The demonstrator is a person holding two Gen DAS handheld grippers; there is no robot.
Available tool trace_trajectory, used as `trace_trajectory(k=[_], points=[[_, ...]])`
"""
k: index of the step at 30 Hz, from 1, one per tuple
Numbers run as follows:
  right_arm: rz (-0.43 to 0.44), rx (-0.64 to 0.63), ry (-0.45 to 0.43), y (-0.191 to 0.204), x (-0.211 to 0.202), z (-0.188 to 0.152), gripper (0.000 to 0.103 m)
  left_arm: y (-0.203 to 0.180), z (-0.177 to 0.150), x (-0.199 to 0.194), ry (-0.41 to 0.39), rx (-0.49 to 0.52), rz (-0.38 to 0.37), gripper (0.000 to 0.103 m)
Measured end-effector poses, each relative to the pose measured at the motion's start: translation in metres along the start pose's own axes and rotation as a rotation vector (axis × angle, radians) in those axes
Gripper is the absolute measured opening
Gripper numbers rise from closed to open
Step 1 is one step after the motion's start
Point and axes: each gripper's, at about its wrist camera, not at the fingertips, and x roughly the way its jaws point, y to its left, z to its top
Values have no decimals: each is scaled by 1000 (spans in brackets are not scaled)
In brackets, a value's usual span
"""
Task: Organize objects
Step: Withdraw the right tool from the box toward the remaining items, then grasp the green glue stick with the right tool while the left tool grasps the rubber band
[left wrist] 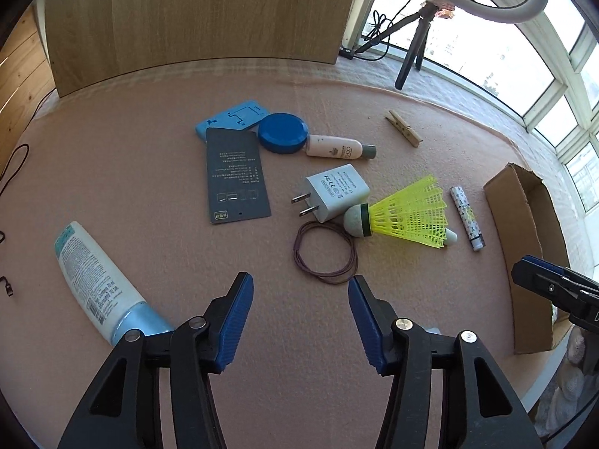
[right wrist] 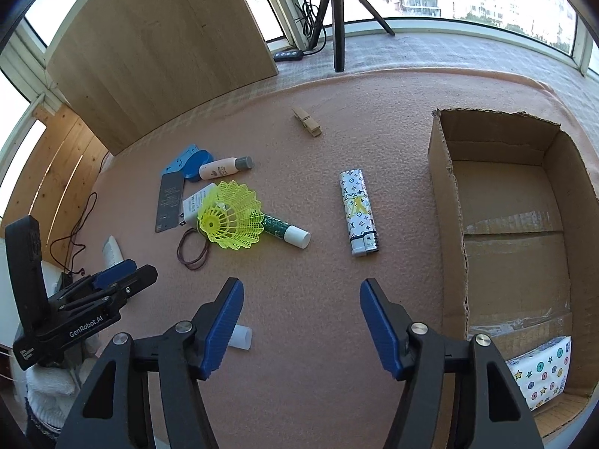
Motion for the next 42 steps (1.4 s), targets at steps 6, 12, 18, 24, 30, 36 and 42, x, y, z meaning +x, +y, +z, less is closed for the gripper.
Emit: trace_trajectory(k=[6, 12, 18, 24, 30, 36, 42], points=[[-28, -35, 18, 4, 13, 6, 55, 3, 17, 28, 48, -15, -18, 50], [-33, -37, 30, 3, 21, 11, 54, -6, 25, 47, 71, 39, 62, 50], [-39, -53, 37, 4, 26, 16, 54, -12, 22, 54, 79, 97, 111, 49], [-43, -77, 40, 8, 30, 21, 54, -8, 8, 46, 77, 112, 121, 49], [-49, -116, 58, 14, 39, 26, 51, -2, 0, 41, 75, 106, 127, 49], [-54, -146, 74, 18, 49, 30, 46, 3, -9, 35, 79, 99, 123, 49], [-46, -138, 91, 14, 59, 42, 44, 4, -14, 32, 73, 94, 124, 49]])
